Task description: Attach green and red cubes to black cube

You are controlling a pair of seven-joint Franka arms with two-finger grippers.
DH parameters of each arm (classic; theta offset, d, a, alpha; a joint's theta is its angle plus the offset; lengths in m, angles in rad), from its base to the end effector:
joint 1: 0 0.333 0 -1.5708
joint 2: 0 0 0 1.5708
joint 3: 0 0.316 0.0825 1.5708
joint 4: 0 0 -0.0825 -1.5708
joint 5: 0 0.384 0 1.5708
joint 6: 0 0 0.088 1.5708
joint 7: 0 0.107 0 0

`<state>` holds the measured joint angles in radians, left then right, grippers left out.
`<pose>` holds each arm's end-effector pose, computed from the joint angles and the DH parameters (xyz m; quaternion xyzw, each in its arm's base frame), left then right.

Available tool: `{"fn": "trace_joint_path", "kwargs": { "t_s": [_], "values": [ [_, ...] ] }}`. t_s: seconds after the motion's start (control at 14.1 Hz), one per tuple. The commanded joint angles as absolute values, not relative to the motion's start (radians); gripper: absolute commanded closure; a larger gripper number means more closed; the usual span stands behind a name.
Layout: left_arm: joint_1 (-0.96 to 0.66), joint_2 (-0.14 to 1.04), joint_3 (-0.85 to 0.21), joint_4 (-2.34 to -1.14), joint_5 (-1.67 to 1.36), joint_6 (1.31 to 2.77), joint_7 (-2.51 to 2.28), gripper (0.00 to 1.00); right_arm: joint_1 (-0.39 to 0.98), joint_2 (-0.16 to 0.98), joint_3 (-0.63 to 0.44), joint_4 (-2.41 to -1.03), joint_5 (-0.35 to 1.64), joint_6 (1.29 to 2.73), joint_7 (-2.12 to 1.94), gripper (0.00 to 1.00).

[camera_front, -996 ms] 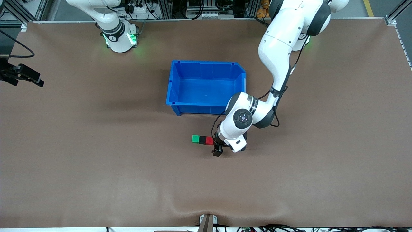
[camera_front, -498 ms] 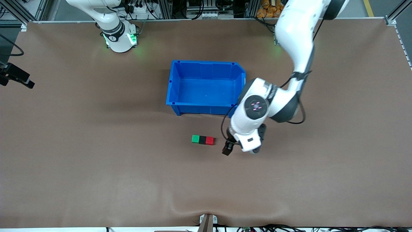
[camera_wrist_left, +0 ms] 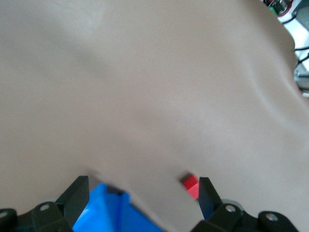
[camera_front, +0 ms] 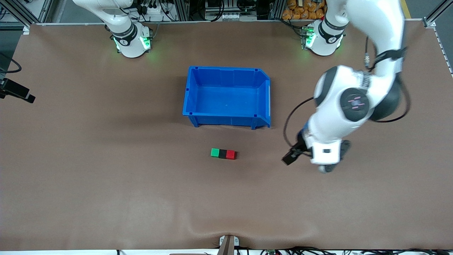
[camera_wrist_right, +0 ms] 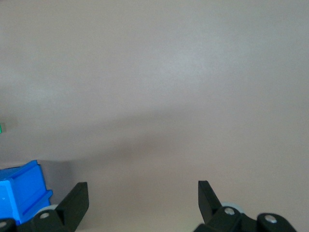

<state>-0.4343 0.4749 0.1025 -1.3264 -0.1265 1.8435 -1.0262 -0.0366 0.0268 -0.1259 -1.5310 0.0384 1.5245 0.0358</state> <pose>0.6564 -0.2518 0.4672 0.9361 0.3489 -0.0065 0.0436 0.5517 -0.0851 0.6245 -0.9949 0.0984 0.0154 0.0185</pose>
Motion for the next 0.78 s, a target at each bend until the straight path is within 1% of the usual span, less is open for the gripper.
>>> {"fn": "trace_joint_path", "kwargs": {
  "t_s": [0.0, 0.21, 0.36, 0.71],
  "values": [
    [-0.365, 0.333, 0.092, -1.431, -0.103, 1.766, -0.882, 0.0, -0.06, 0.035, -0.114, -1.503, 0.043, 1.461, 0.023, 0.0],
    [-0.322, 0.175, 0.092, -1.584, -0.103, 1.761, -0.717, 0.0, -0.069, 0.034, -0.114, -1.503, 0.04, 1.454, 0.023, 0.0],
    [-0.296, 0.103, 0.092, -1.646, -0.094, 1.743, -0.64, 0.0, -0.061, 0.034, -0.11, -1.503, 0.04, 1.459, 0.025, 0.0],
    [-0.282, 0.012, 0.091, -1.654, -0.017, 1.623, -0.493, 0.0, -0.038, 0.034, -0.106, -1.497, 0.035, 1.465, -0.029, 0.0]
  ]
}}
